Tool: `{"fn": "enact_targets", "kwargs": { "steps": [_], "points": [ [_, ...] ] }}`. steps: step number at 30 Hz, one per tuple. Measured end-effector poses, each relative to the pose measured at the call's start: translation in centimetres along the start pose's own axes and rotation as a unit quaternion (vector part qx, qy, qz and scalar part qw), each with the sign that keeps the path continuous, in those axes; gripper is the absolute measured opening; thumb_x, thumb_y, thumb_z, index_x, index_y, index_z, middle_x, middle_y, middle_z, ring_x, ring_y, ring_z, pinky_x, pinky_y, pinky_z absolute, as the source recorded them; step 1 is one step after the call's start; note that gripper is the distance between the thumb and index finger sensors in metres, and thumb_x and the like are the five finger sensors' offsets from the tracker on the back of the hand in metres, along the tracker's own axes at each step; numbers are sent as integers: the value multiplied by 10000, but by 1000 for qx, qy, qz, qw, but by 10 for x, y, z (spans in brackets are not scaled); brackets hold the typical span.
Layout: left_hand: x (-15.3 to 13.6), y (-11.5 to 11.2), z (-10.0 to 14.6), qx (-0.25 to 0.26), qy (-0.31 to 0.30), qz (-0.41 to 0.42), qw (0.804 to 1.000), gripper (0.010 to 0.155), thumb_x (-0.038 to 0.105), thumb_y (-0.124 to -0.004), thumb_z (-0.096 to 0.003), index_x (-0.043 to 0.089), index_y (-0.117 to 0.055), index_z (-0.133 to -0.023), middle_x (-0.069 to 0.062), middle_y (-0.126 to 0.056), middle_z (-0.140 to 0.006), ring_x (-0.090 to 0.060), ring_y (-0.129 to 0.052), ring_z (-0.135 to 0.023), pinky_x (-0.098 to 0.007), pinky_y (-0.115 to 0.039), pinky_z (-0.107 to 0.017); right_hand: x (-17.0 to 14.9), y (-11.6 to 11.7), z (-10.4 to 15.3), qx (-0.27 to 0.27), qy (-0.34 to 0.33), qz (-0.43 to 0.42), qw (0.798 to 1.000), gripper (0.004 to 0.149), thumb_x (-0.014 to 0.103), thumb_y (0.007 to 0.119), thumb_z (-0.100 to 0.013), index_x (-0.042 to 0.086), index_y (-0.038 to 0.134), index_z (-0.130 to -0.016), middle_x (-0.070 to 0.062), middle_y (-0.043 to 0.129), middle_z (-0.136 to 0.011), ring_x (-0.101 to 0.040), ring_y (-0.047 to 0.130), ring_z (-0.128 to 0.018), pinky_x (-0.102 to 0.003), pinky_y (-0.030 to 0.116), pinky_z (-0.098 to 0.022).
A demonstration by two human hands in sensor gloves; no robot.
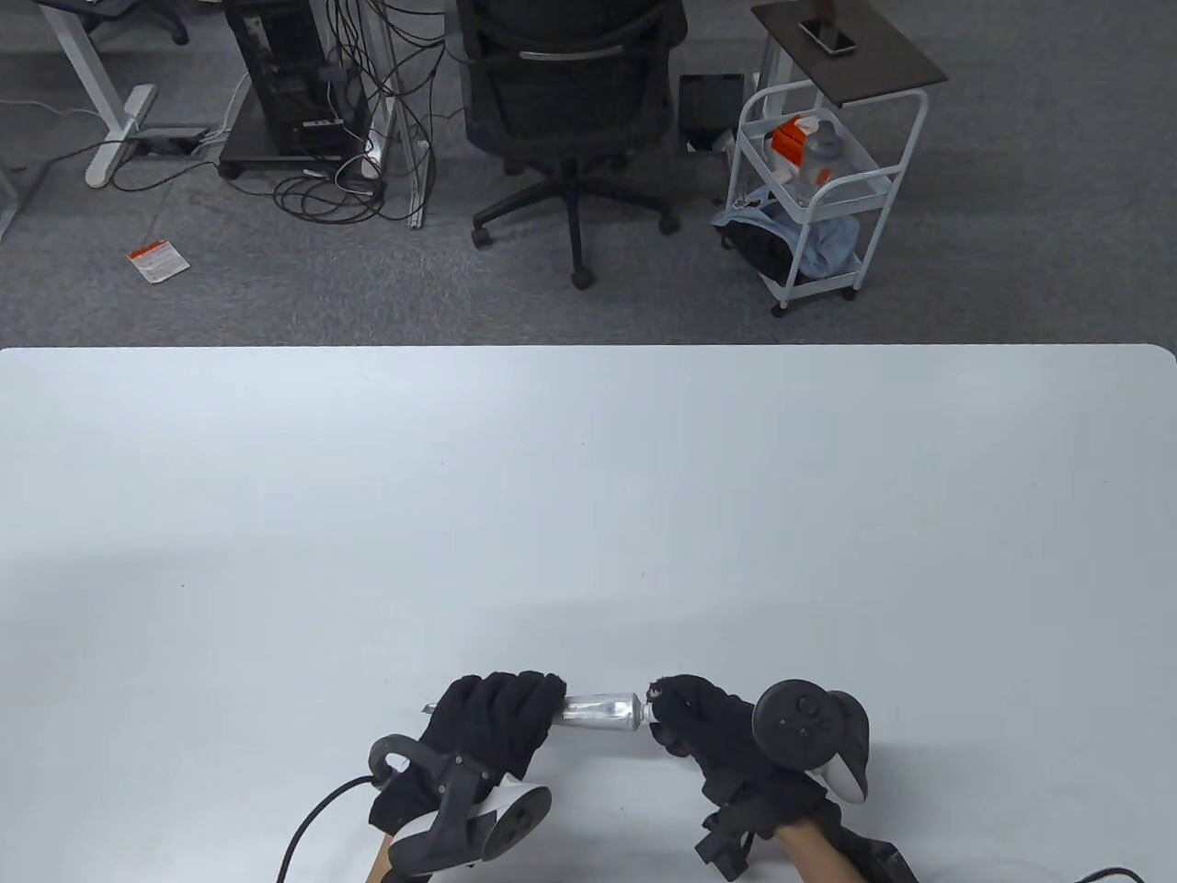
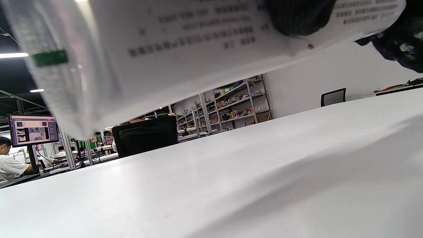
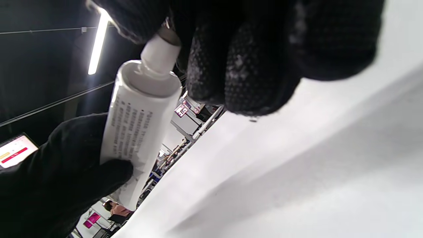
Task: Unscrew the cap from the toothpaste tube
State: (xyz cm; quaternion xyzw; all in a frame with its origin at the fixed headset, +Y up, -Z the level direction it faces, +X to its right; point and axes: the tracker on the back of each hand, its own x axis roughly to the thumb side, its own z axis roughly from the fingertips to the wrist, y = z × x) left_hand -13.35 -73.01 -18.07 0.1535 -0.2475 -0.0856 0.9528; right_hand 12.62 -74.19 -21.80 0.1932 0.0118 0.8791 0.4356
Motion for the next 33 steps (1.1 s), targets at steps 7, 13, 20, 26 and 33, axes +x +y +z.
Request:
{"fn": "enact_targets", "kwargs": {
  "steps": [7,13,20,26,33],
  "points": [
    [1,0,0,-3,-1,4,1000,491,348,-697,-570,395,-514,-1024,37,-702,-1106,-184,-798,-1036,-466,-766,-738,2,0,1,4,-19,7,1000,613,393,716,-539,16,585,-1003,-230,828,-841,-411,902,-662,-530,787,-441],
    [1,0,0,-2,-1,1,1000,491,349,-696,-571,395,-513,-1024,37,-702,-1106,-184,-798,-1036,-466,-766,-739,1,2,0,5,-3,7,1000,512,350,673,-565,3,670,-942,-198,907,-739,-376,960,-558,-502,821,-374],
    [0,1,0,-3,3,8,1000,491,349,-697,-571,393,-516,-1024,33,-708,-1101,-184,-805,-1029,-465,-772,-732,9,-9,3,-33,-31,35,998,477,253,777,-528,59,664,-950,-184,881,-777,-354,945,-595,-489,817,-399],
    [-9,-1,-1,-13,27,3,1000,493,354,-703,-567,394,-524,-1024,30,-717,-1097,-185,-813,-1021,-465,-775,-727,-4,-25,0,-68,64,316,944,469,266,820,-507,89,727,-932,-180,882,-768,-353,933,-591,-501,808,-420],
    [-16,-7,-6,-36,72,6,997,493,355,-708,-563,386,-536,-1024,18,-736,-1084,-192,-831,-1002,-460,-784,-717,-25,-9,-11,16,142,495,857,456,273,840,-492,111,770,-913,-165,864,-788,-346,916,-616,-504,796,-454]
  ]
}}
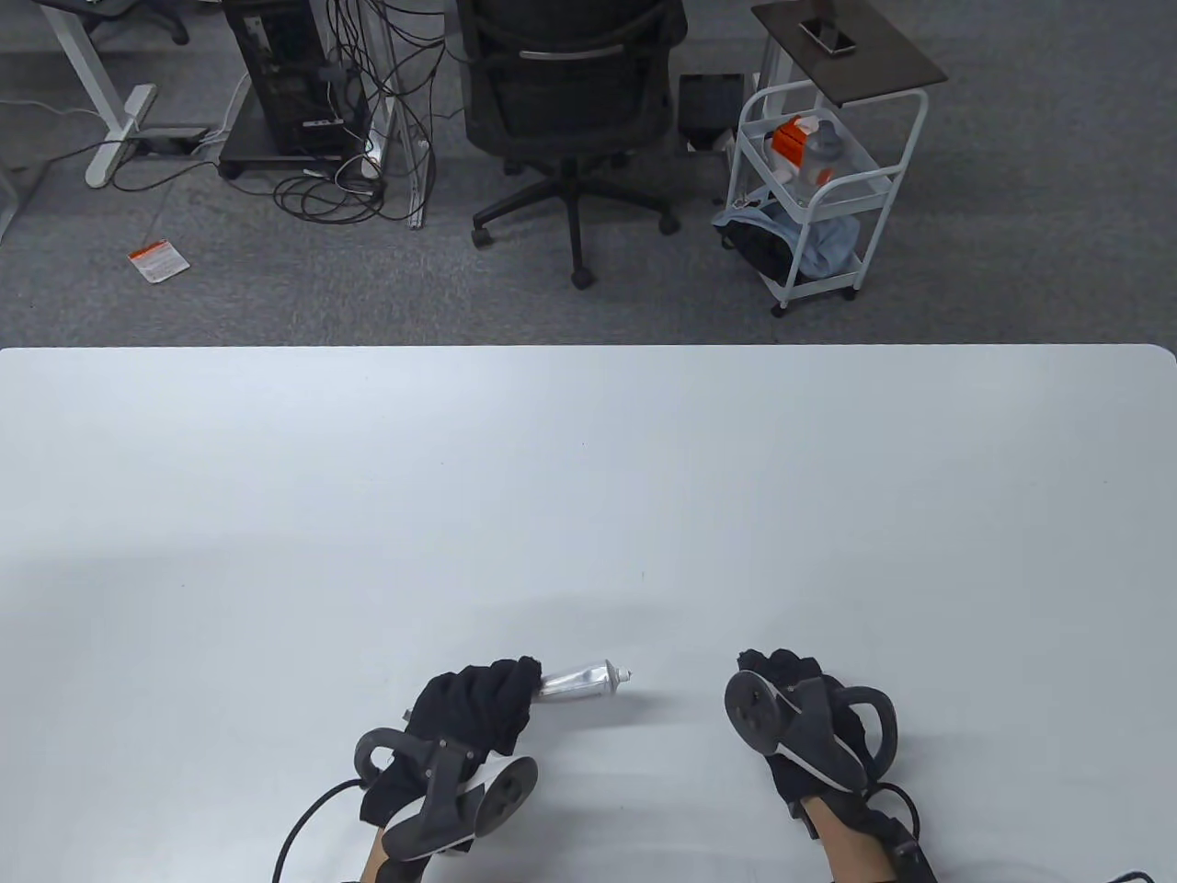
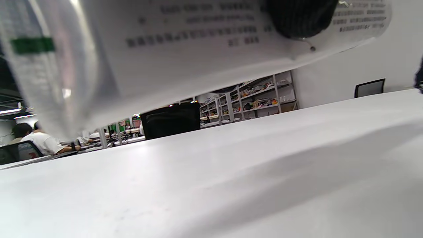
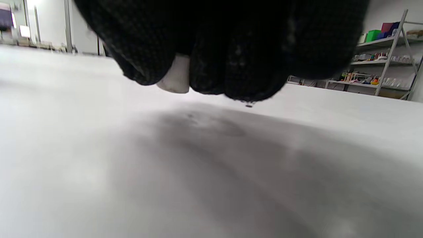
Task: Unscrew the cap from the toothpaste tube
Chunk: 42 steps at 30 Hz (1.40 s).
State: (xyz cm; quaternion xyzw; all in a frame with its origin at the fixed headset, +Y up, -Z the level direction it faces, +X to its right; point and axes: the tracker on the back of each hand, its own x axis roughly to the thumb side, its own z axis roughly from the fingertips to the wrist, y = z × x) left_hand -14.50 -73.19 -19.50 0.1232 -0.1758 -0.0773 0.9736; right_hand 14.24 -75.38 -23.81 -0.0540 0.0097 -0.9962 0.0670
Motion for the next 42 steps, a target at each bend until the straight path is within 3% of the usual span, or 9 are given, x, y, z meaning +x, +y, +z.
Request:
{"fn": "enact_targets", "kwargs": {
  "steps": [10,13,15,20,23,24,31,32,42],
  "points": [
    [-10,-13,-14,-60,76,1,995,491,350,-720,-561,370,-558,-1024,7,-761,-1066,-195,-850,-984,-456,-799,-711,10,5,-1,25,-6,39,999,515,330,825,-493,114,730,-950,-162,846,-840,-362,907,-661,-518,786,-479],
    [-15,-16,-19,-89,104,15,990,493,344,-727,-561,352,-566,-1027,-9,-766,-1059,-193,-851,-983,-462,-796,-713,6,-1,5,-4,3,23,1000,690,452,718,-516,86,547,-1076,-255,673,-1026,-472,764,-870,-598,702,-581],
    [-17,-19,-24,-103,120,18,987,495,341,-733,-560,342,-571,-1028,-16,-769,-1054,-185,-851,-983,-464,-791,-719,0,-9,9,-59,5,-17,998,769,487,661,-529,75,408,-1127,-308,469,-1130,-557,546,-1005,-681,588,-651],
    [-17,-26,-31,-145,140,7,980,495,342,-741,-556,334,-582,-1024,-14,-778,-1041,-167,-854,-980,-456,-788,-728,-8,-18,16,-104,12,-57,993,819,513,610,-540,76,269,-1144,-297,192,-1177,-575,196,-1063,-739,417,-710],
    [-19,-29,-32,-164,131,18,978,491,352,-746,-552,339,-591,-1017,-8,-792,-1025,-146,-871,-959,-445,-804,-706,-9,-20,16,-106,12,-63,992,812,510,612,-542,77,280,-1143,-281,185,-1179,-560,187,-1068,-740,415,-712],
    [-20,-30,-32,-166,131,24,977,489,360,-752,-549,339,-599,-1013,-19,-809,-1006,-311,-876,-905,-441,-813,-689,-9,-20,16,-101,11,-65,993,804,505,617,-544,72,298,-1142,-278,210,-1182,-555,215,-1071,-737,434,-707],
    [-23,-28,-33,-174,144,-3,974,486,410,-764,-528,369,-628,-993,7,-857,-955,-228,-936,-844,-410,-850,-643,-12,-20,15,-98,14,-71,993,800,502,618,-546,69,305,-1140,-272,225,-1179,-546,205,-1073,-735,438,-707],
    [-24,-29,-33,-173,148,-8,974,489,404,-765,-528,369,-625,-996,10,-853,-963,-136,-940,-865,-410,-849,-643,-12,-20,16,-100,14,-71,992,800,501,619,-545,70,303,-1140,-272,224,-1178,-547,202,-1072,-735,435,-708],
    [-28,-34,-34,-171,165,-44,970,486,380,-730,-544,350,-626,-1018,72,-824,-1022,-149,-922,-906,-434,-821,-687,-8,-19,15,-82,-20,-80,993,820,503,615,-545,81,243,-1140,-274,114,-1168,-559,114,-1051,-755,364,-716]
  ]
}}
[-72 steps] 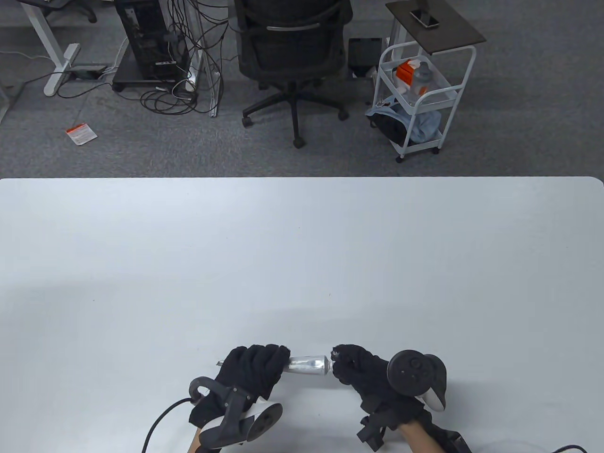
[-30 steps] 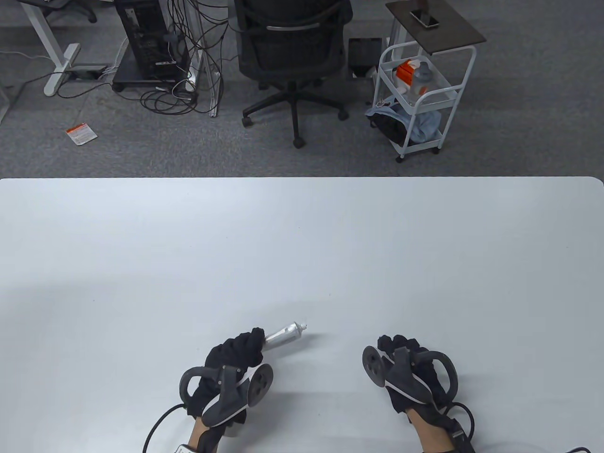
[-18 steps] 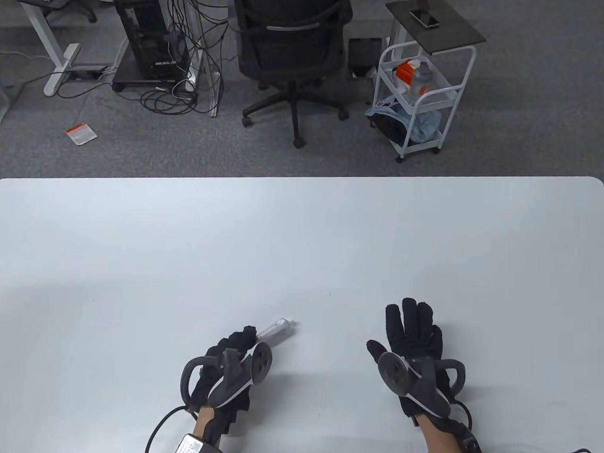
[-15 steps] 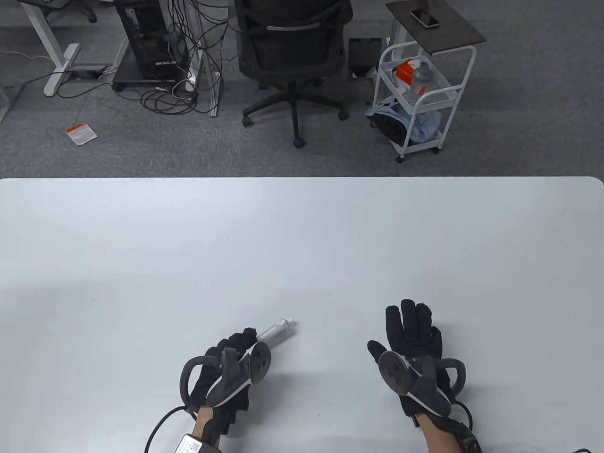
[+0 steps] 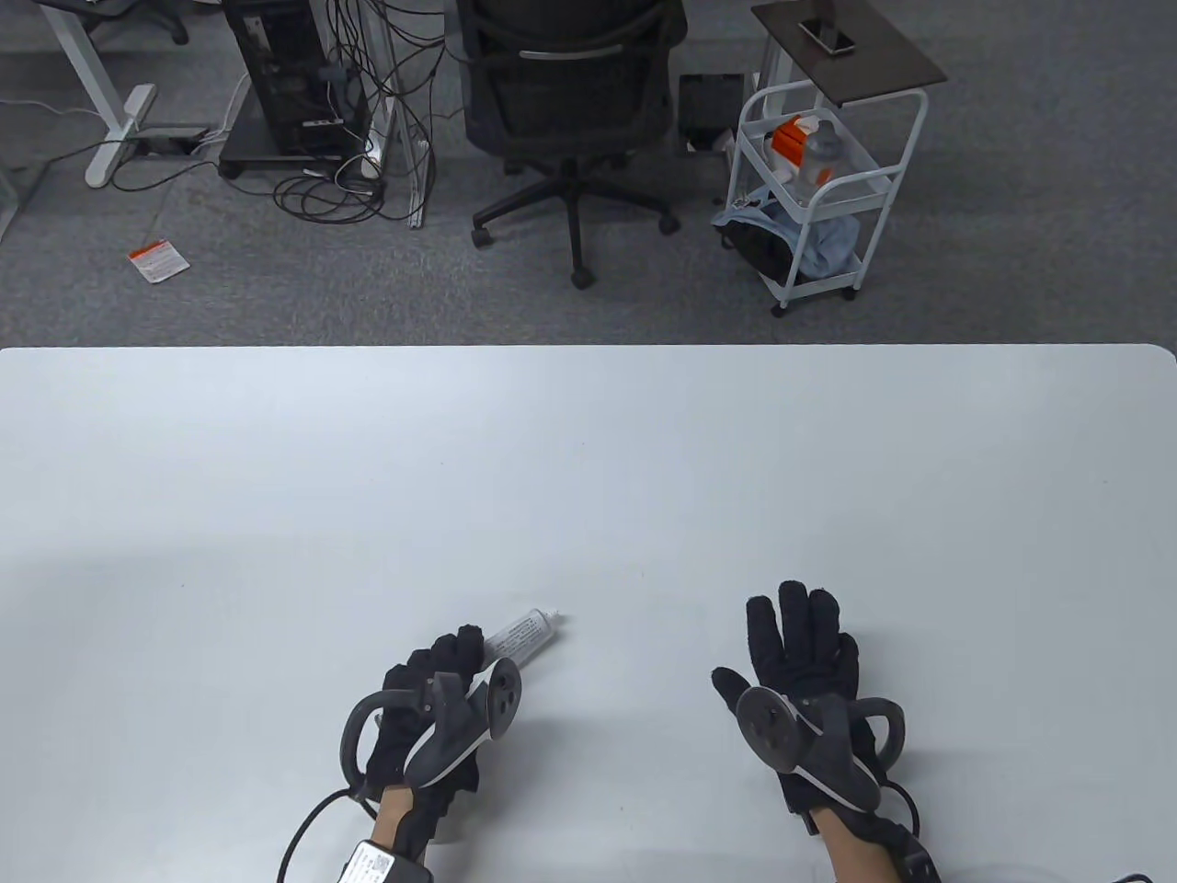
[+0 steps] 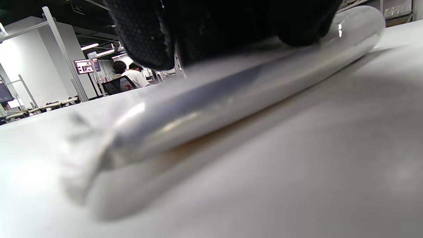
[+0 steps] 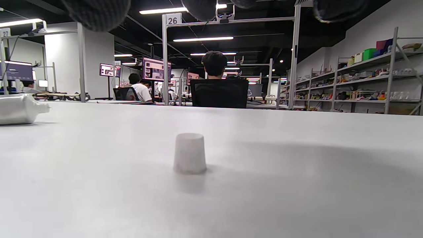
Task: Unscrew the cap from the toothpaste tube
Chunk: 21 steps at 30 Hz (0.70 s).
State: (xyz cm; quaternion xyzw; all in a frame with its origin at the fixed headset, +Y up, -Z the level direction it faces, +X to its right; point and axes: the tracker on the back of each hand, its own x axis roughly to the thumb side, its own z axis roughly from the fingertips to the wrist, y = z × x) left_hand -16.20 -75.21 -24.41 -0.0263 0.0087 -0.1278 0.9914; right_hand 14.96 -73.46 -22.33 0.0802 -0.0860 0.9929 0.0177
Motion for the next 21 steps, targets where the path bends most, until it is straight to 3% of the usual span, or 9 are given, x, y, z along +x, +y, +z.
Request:
{"fn": "enact_targets", "kwargs": {
  "steps": [2,5,10,21],
  "points": [
    [0,-1,1,2,-9,2,1000,537,410,-709,-547,335,-561,-1058,59,-771,-1074,-186,-867,-977,-461,-789,-713,1,1,0,7,-8,-3,1000,823,505,611,-546,99,208,-1137,-266,68,-1159,-551,69,-1042,-755,329,-719],
    [-1,0,8,18,-38,19,999,690,539,-583,-546,294,-346,-1145,-7,-519,-1227,-316,-601,-1140,-585,-629,-792,3,-1,1,3,-14,-2,1000,827,509,608,-545,110,189,-1135,-259,38,-1153,-545,41,-1036,-756,306,-721],
    [-2,6,19,81,-68,28,994,811,665,-491,-500,296,-226,-1172,-50,-286,-1282,-394,-392,-1187,-656,-519,-815,3,-2,2,-4,-18,-6,1000,833,515,597,-546,125,146,-1127,-252,-5,-1141,-541,4,-1025,-758,281,-721],
    [-2,6,21,68,-82,35,994,856,701,-457,-485,280,-178,-1176,-70,-227,-1286,-416,-323,-1190,-687,-473,-814,5,0,3,2,-27,-4,1000,829,517,588,-548,130,133,-1122,-251,-14,-1137,-537,-6,-1021,-759,271,-719]
  ]
}}
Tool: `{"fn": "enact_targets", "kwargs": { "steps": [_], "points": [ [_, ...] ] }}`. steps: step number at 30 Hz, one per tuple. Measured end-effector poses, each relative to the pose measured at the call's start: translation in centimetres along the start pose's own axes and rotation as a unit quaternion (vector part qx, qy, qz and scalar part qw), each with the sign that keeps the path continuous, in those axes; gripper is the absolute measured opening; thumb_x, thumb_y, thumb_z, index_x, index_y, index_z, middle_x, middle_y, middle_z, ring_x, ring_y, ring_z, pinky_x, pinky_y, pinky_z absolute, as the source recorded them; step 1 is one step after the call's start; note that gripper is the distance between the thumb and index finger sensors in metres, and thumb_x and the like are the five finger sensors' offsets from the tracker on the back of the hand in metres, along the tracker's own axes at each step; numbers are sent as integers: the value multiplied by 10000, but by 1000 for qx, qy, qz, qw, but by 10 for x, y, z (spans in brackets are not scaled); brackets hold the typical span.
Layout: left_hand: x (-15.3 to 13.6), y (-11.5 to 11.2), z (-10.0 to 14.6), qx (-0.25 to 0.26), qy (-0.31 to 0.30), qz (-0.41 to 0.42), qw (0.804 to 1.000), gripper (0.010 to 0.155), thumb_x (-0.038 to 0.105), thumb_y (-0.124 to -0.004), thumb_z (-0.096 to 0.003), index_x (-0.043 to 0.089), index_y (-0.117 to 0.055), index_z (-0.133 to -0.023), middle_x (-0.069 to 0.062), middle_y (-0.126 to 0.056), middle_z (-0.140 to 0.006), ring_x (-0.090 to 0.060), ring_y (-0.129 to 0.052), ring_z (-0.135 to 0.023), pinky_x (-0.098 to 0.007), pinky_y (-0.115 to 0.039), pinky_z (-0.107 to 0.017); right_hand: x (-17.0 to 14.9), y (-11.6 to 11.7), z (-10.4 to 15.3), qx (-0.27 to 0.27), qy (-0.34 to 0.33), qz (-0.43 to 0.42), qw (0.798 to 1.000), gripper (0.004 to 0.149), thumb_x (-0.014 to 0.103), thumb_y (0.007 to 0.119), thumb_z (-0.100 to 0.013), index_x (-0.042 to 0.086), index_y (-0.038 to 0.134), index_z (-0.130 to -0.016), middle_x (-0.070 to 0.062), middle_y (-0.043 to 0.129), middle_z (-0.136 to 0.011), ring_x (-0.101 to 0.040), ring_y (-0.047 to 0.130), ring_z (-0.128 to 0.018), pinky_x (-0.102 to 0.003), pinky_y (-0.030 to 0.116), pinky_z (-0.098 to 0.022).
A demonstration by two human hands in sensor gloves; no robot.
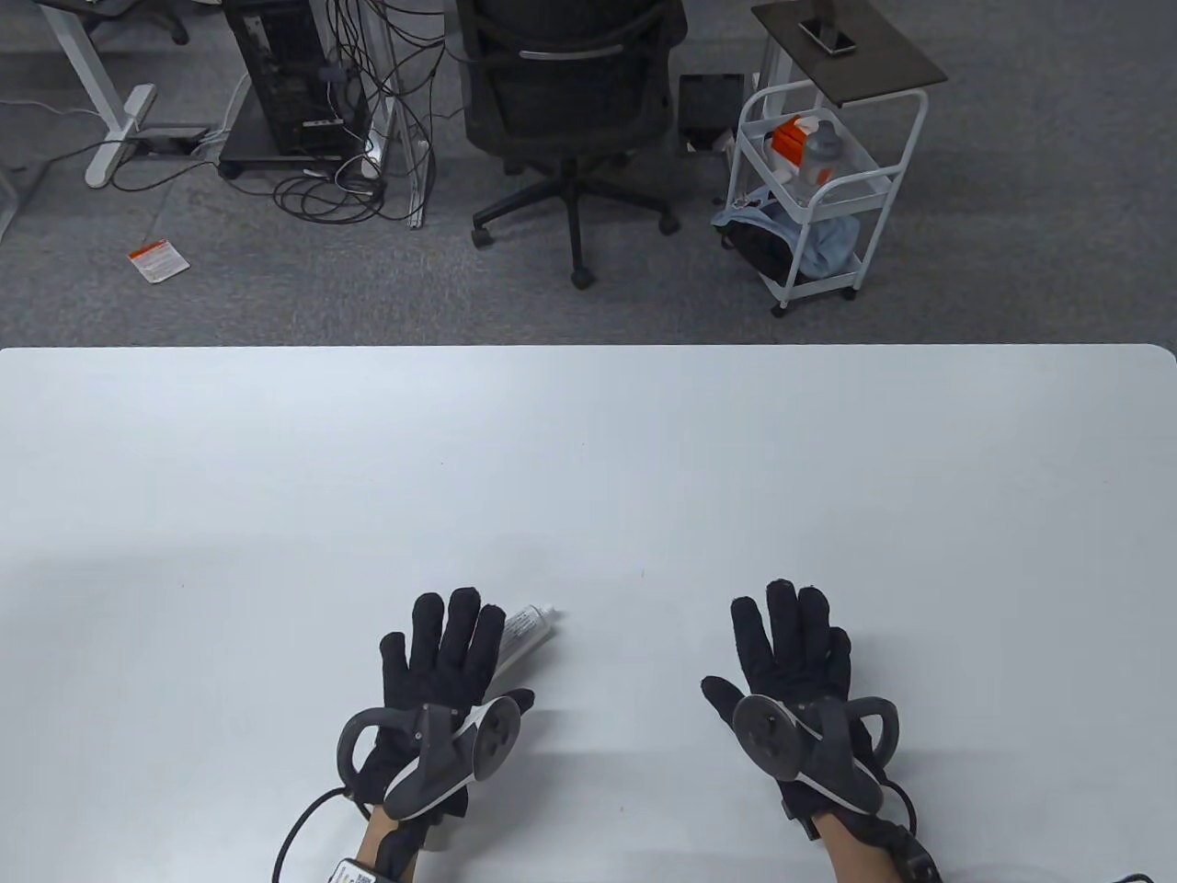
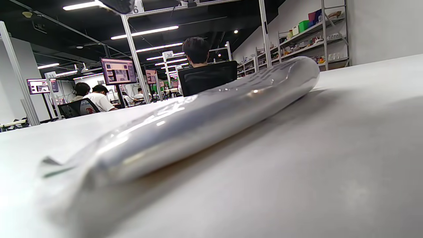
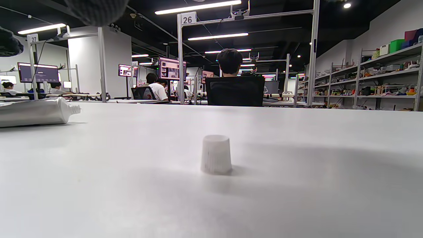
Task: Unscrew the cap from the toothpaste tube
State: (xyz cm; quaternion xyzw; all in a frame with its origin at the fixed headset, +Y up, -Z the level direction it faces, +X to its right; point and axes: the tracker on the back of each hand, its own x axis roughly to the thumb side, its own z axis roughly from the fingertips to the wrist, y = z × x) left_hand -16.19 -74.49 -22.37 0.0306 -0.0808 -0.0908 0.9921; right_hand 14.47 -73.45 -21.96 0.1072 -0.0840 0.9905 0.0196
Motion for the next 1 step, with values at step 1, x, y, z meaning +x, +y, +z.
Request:
{"fn": "enact_targets", "kwargs": {
  "steps": [1],
  "points": [
    [0,-1,-1,-4,0,-1,1000,856,700,-460,-485,278,-182,-1176,-72,-231,-1285,-417,-327,-1189,-686,-475,-813,0,1,0,2,0,2,1000,827,516,589,-548,127,142,-1124,-254,-1,-1141,-539,6,-1025,-760,276,-718]
  ]
}}
